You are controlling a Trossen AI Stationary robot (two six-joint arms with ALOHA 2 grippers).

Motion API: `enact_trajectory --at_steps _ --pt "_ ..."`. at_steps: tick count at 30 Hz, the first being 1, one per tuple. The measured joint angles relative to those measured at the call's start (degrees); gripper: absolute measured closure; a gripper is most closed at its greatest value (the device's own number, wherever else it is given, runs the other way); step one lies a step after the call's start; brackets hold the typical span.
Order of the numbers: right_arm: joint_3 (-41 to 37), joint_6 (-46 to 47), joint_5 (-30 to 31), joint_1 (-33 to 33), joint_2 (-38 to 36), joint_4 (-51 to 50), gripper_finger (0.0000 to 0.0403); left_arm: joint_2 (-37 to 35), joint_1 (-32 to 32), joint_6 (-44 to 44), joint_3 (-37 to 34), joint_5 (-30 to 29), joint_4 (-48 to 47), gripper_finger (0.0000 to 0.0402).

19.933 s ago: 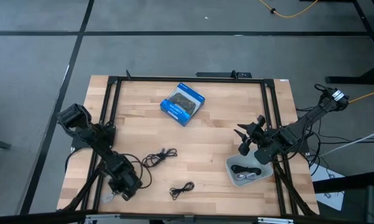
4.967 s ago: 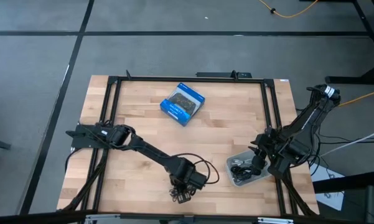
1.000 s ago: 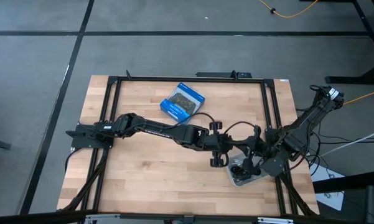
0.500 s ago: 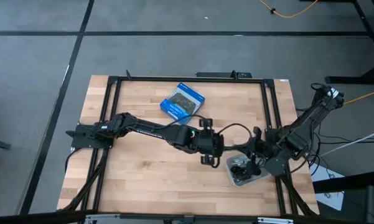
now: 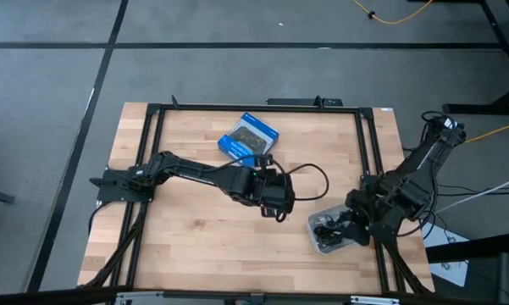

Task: Pick and place USB-C Cables
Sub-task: Put the black charger cable into the gray bin

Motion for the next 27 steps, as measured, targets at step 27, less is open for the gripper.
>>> enact_trajectory --at_steps 27 --pt "-5.3 17.7 -22.0 0.6 0.1 -4.3 0.0291 0.0 2.5 -0.2 0.0 0.7 -1.0 0.0295"
